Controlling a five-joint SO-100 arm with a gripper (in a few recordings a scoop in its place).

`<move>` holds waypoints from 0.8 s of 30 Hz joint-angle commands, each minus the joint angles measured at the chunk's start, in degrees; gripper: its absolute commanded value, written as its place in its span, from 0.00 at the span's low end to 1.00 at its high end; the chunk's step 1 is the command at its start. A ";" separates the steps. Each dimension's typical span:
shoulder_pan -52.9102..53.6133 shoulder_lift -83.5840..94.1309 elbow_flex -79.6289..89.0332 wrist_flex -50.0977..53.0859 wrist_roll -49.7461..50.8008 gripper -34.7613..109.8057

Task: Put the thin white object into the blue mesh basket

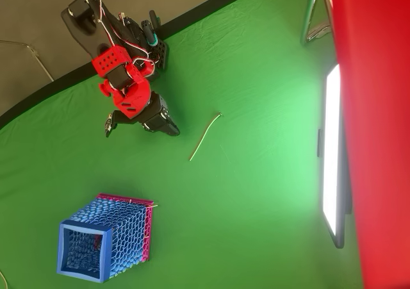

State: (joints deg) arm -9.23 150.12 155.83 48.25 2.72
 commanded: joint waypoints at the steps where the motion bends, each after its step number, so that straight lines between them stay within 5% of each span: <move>1: -3.34 -5.98 -6.94 3.60 2.20 0.26; 8: -10.11 -17.58 -12.74 5.80 6.68 0.34; 24: -17.49 -39.73 -21.88 0.97 9.32 0.33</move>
State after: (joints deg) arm -25.84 111.18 136.23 49.48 11.60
